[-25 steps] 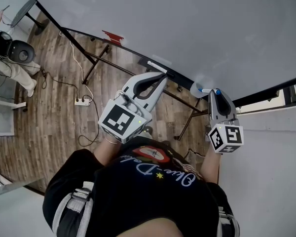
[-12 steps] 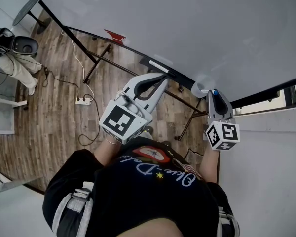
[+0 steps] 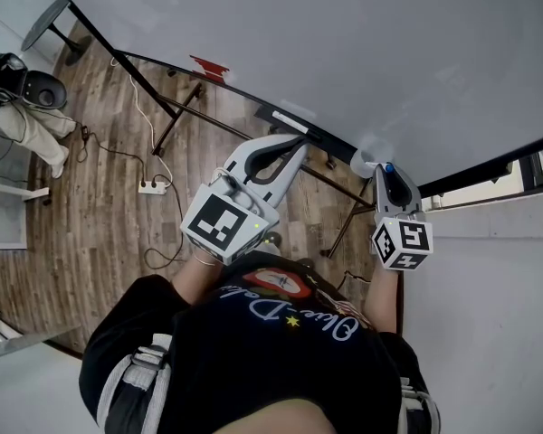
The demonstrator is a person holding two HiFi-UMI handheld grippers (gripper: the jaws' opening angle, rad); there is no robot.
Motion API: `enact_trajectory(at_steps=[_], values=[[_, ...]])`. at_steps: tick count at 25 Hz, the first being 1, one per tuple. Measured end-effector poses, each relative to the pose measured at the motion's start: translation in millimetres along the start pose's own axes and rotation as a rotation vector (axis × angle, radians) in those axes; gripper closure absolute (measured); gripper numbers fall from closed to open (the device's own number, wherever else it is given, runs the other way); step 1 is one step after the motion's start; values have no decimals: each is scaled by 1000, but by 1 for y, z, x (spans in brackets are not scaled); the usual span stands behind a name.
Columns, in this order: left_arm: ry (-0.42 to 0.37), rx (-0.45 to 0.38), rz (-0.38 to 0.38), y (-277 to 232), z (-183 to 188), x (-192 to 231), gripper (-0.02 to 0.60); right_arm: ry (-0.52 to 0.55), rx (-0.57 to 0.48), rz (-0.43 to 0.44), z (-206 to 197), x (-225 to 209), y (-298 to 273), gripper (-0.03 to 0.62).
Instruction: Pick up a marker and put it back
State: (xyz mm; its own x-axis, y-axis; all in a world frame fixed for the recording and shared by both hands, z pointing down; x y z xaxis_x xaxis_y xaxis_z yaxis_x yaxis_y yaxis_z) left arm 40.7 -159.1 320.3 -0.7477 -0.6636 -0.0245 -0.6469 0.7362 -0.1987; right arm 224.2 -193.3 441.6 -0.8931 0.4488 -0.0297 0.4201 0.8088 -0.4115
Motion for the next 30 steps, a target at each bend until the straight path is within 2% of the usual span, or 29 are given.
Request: enact_trajectory(at_steps=[17,30], values=[[-3,-8,-16,-1,0,-1,578,2,9,-31,-9,-1,-3,496],[-8,-15,-51,-6,2,-6,578,-16,-72,-80,15,-8,27,478]])
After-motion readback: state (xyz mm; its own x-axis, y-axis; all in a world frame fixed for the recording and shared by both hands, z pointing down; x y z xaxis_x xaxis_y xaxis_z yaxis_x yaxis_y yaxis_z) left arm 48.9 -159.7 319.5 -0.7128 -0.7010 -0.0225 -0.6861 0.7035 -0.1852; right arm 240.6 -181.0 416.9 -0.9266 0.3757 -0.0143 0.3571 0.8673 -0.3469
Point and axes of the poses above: the fingertips, and each gripper's own axes: y backward along the fingers, x to its left, z out of its top, the point moved 2 cm from there along y, backward along the fingers, and after that the axes turned 8 degrees about x, right-handed, at the moved point
